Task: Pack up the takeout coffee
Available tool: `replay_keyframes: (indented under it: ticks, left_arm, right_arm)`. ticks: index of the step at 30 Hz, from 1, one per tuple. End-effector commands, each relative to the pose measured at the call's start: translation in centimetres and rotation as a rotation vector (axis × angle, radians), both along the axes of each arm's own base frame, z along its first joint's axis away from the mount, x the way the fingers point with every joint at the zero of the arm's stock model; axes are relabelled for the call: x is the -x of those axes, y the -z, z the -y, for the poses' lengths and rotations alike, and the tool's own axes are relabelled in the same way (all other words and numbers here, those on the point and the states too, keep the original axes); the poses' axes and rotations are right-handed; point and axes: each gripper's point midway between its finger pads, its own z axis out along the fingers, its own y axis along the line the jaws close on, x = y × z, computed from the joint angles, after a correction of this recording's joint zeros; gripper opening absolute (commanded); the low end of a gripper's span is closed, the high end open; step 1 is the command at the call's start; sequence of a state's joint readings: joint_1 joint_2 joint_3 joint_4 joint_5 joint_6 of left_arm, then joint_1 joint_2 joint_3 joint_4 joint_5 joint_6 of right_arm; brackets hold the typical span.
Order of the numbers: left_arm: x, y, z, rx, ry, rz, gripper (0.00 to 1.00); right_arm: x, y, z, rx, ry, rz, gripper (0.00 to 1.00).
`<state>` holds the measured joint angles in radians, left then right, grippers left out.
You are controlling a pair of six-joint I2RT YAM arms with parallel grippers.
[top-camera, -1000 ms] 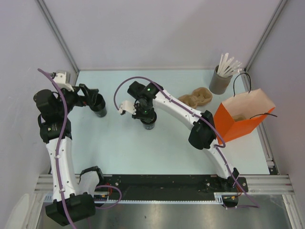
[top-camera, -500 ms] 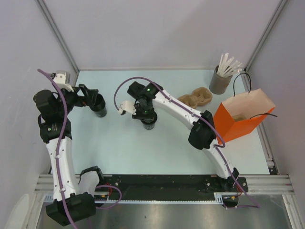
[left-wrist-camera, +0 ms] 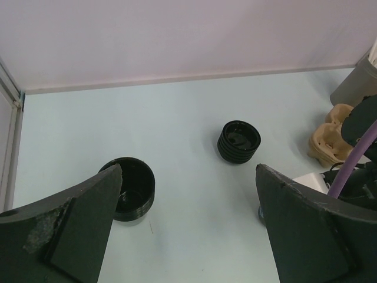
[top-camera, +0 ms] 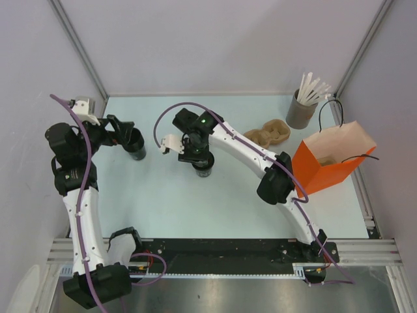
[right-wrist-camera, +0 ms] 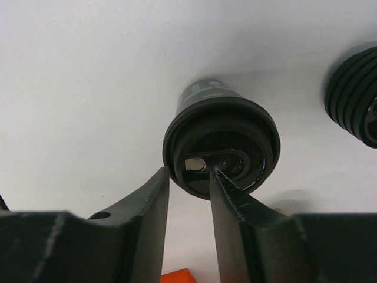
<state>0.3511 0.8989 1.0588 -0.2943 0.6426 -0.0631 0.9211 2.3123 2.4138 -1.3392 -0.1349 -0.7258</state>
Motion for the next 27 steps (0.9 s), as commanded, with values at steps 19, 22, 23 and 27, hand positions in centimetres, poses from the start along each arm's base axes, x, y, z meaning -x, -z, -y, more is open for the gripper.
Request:
replay_keyframes:
  ticks: [19,22,23,27]
  left_arm:
    - [0.6,0.7,6.8,0.030,0.358,0.018,1.00]
    - [0.1,2.6,9.7,0.007,0.428,-0.080,1.00]
    - [-0.9,3.3,10.3,-0.006,0.455,-0.109,1.00]
    - [-2.6,6.6,13.5,0.001,0.547,-0.257,1.00]
  right_arm:
    - [-3.8,-13.9,8.7,-0.433,0.319,0.146,0.87]
    - [-3.4,-14.7,10.0,-0.512,0.330,0.156,0.88]
    - [-2.7,-14.5,10.5,-0.522,0.331,0.153,0.88]
    - [-1.8,-15.3,11.5,-0.582,0.323,0.163,0.89]
